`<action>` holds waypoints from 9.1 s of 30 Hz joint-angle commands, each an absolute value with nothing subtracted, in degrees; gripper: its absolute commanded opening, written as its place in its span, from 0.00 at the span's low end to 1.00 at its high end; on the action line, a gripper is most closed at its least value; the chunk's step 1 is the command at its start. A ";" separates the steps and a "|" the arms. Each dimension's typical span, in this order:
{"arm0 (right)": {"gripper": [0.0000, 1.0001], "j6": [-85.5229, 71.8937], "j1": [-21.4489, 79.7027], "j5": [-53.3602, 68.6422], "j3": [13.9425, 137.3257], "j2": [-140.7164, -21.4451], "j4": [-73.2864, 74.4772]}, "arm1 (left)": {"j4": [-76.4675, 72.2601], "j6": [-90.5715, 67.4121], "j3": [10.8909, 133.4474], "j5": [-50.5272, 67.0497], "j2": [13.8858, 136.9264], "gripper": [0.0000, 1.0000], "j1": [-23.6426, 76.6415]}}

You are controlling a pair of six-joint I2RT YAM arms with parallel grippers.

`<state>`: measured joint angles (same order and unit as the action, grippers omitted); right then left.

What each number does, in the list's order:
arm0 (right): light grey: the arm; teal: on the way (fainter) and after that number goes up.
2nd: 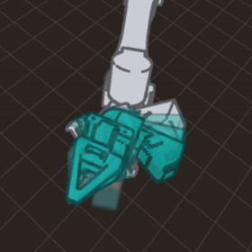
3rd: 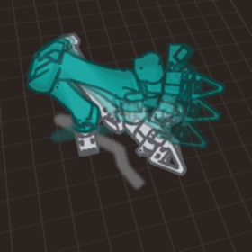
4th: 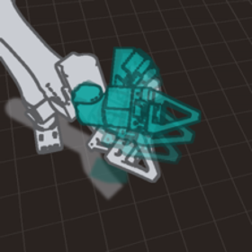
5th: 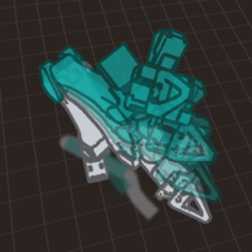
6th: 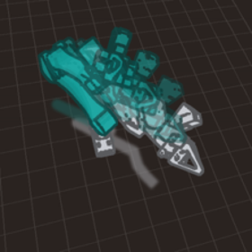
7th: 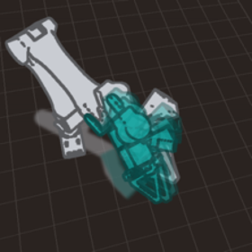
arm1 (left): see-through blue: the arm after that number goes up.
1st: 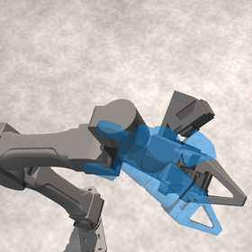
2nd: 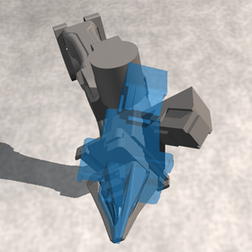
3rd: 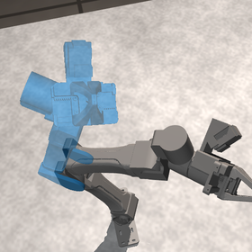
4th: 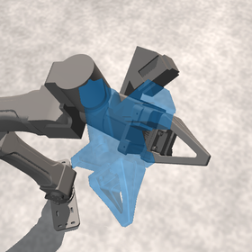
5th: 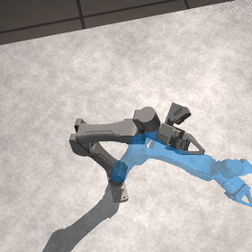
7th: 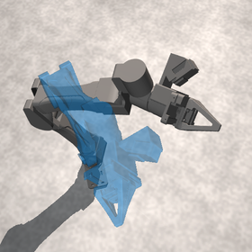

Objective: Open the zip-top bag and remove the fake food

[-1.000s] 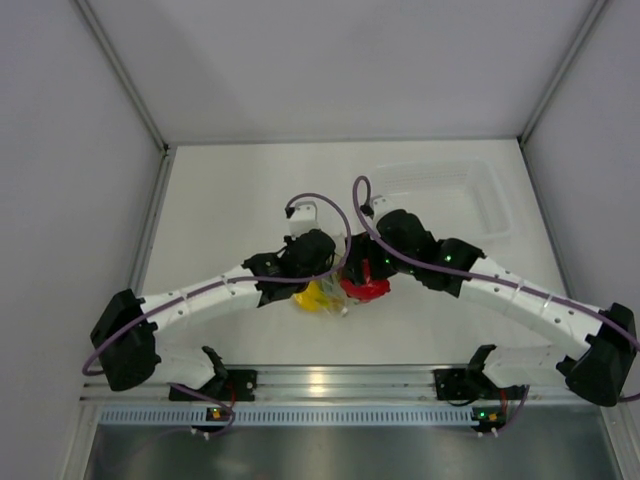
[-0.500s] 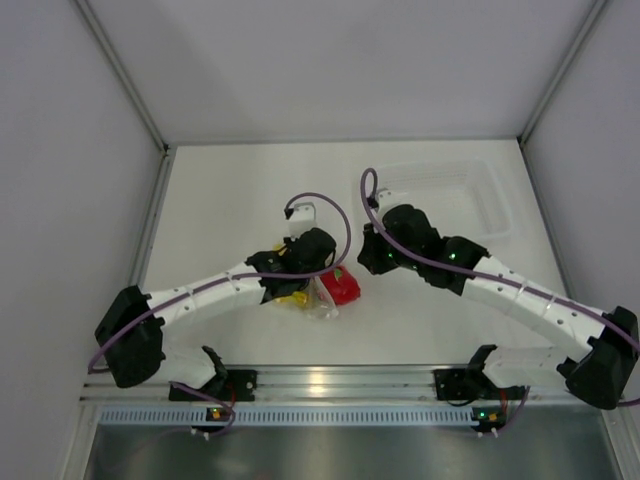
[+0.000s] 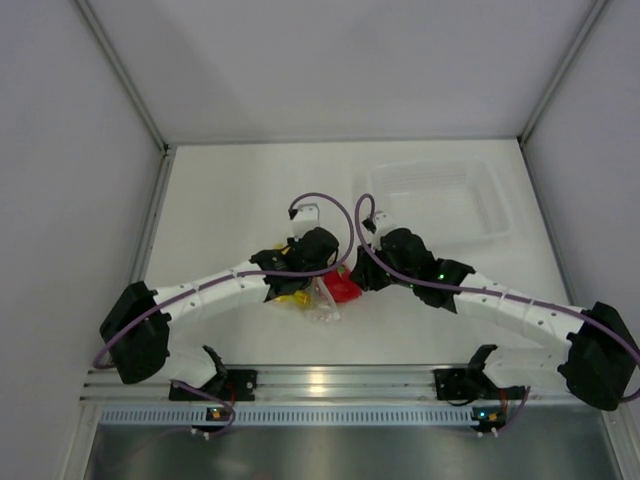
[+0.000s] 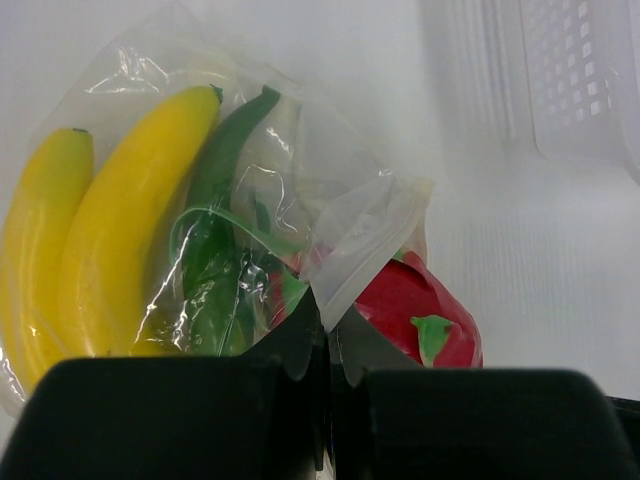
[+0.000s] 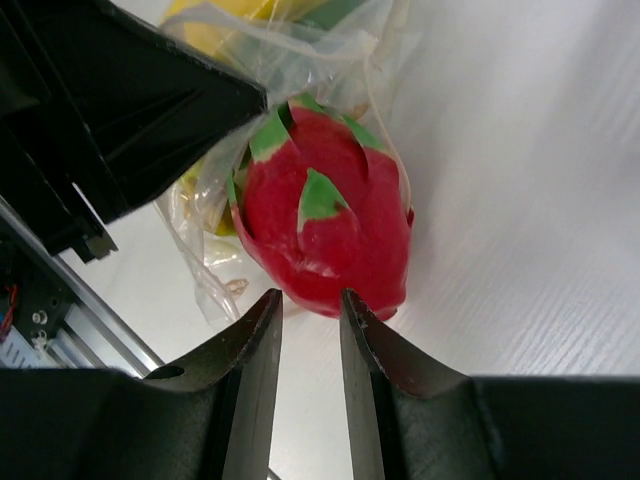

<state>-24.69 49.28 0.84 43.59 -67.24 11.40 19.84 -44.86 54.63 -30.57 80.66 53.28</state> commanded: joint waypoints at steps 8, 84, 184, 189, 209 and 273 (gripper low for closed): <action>0.40 -23.82 50.54 -3.42 48.25 -74.43 -1.49 | 19.34 -45.18 56.07 -29.44 79.01 0.00 53.09; 0.00 -23.73 51.94 2.63 41.31 -77.43 1.67 | 19.25 -45.18 55.19 -28.92 77.26 0.00 52.03; 0.00 -34.54 66.89 -23.20 56.85 -78.31 10.71 | 14.33 -48.25 46.85 -27.77 73.83 0.00 51.94; 0.00 -37.70 66.01 -25.13 59.06 -77.97 11.78 | 13.89 -48.60 46.06 -28.13 73.39 0.00 52.03; 0.00 -45.18 58.98 -16.35 48.34 -64.95 4.48 | 8.97 -52.99 40.78 -30.32 70.67 0.00 52.82; 0.16 -18.81 9.76 -22.86 71.54 -88.67 9.68 | 11.07 -47.64 44.47 -25.05 65.13 0.00 53.09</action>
<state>-19.49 11.64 -20.29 68.05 -88.09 19.29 11.79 -48.88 42.59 -25.80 67.57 53.12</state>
